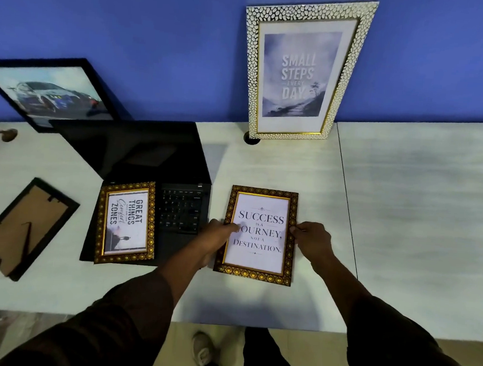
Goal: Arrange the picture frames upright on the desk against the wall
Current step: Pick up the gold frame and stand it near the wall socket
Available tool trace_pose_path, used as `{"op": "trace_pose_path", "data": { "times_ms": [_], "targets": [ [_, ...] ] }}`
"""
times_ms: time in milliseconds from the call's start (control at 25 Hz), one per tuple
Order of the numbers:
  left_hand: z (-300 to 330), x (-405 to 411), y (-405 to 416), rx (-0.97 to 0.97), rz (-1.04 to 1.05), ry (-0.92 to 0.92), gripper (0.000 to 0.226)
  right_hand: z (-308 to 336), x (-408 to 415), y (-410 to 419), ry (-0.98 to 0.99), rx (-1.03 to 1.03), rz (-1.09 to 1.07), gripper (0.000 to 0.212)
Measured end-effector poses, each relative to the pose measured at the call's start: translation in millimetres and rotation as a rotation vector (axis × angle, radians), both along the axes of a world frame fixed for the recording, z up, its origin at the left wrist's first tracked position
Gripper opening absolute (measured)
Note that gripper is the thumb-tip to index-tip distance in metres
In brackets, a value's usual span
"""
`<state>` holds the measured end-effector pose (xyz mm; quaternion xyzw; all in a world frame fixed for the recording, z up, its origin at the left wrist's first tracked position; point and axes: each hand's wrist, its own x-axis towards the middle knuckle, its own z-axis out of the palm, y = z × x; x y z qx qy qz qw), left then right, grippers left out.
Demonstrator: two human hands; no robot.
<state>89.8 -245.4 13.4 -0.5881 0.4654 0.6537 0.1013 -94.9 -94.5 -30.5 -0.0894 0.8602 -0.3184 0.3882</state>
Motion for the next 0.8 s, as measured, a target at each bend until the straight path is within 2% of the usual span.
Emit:
{"op": "trace_pose_path", "data": {
  "times_ms": [120,280,400,600,800],
  "targets": [
    [12,24,4,0.036,0.078,0.042,0.028,15,12,-5,0.067,0.017,0.109,0.019],
    [25,86,-2,-0.077,0.158,0.038,0.033,49,58,-25,0.159,-0.011,0.233,0.017],
    [42,149,-10,-0.171,0.233,0.063,0.011,80,110,-46,0.196,-0.073,0.258,0.018],
    [77,275,-25,-0.276,0.342,0.165,0.011,121,219,-89,0.309,-0.238,0.372,0.020],
    [107,388,-55,-0.425,0.502,0.176,0.008,155,325,-148,0.415,-0.387,0.531,0.018]
  ]
}}
